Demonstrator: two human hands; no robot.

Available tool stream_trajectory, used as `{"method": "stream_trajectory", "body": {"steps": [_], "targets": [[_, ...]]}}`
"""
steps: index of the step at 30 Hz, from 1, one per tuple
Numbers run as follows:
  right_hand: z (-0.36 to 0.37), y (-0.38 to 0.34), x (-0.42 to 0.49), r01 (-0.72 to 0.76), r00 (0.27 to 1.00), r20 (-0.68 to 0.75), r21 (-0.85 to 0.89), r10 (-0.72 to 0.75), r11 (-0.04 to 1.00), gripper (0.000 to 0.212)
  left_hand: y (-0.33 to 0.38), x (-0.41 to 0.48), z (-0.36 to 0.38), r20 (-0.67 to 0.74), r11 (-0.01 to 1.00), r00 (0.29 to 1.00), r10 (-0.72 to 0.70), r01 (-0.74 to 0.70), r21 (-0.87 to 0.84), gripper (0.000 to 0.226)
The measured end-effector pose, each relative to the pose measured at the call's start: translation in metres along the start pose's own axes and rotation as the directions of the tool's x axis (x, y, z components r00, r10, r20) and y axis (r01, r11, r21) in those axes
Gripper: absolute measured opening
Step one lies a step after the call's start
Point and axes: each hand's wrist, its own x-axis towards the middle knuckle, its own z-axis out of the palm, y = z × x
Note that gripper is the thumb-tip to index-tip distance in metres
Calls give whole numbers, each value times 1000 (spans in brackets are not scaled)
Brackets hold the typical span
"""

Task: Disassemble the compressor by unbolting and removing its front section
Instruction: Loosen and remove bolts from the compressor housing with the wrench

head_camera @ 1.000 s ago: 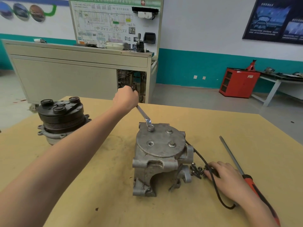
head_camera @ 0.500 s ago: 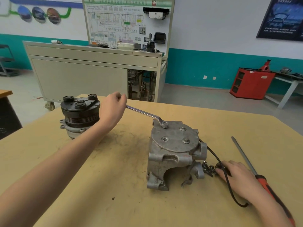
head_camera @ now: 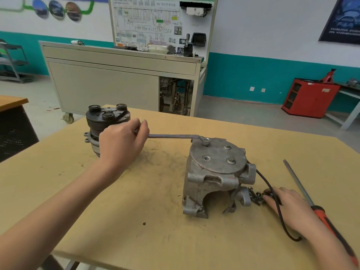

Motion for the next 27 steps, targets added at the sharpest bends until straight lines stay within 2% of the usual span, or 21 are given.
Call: {"method": "stream_trajectory", "body": {"steps": [2,4,8,10,12,14,15,17,18,19,20,22,27], "targets": [[0,0,0,0,1000,-7,-16,0,1000,34,10,-8,-17,-71,974,976,207,-199,104,48],[1,-1,0,4,1000,-15,-35,-5,999,34,24,-18,-31,-99,918,919,381,-363,162,47],[0,-4,-1,-1,1000,-14,-52,0,999,34,77,-34,-43,-62,804,802,594,-589,83,44],[0,-4,-1,-8,1000,-15,-53,8,999,33,109,-34,-42,22,753,756,654,-653,81,39],[-1,-6,-2,-11,1000,-17,-43,10,999,28,139,-30,-35,183,696,702,688,-710,107,35],[-2,-7,-4,-19,1000,-15,-32,18,999,11,168,-18,-22,363,655,657,661,-741,148,41],[-3,-7,-4,-30,999,-15,-8,30,1000,13,182,-8,-17,415,632,630,657,-760,153,44],[-3,-7,-5,-15,999,-35,63,17,998,18,209,6,-3,483,547,528,699,-829,116,32],[-2,-5,-5,2,999,-53,70,2,998,12,221,13,12,531,527,456,714,-850,21,21],[-2,-5,-4,6,999,-52,52,-3,999,14,230,22,29,567,525,402,719,-849,-63,18],[-2,-4,-4,5,999,-48,32,-4,999,21,237,34,44,589,557,393,706,-822,-119,18],[1,-2,-3,10,999,-39,26,-9,1000,26,242,53,72,600,625,438,669,-768,-136,24],[2,0,-1,18,999,-52,70,-14,997,27,227,81,131,666,738,495,557,-663,-125,41]]}}
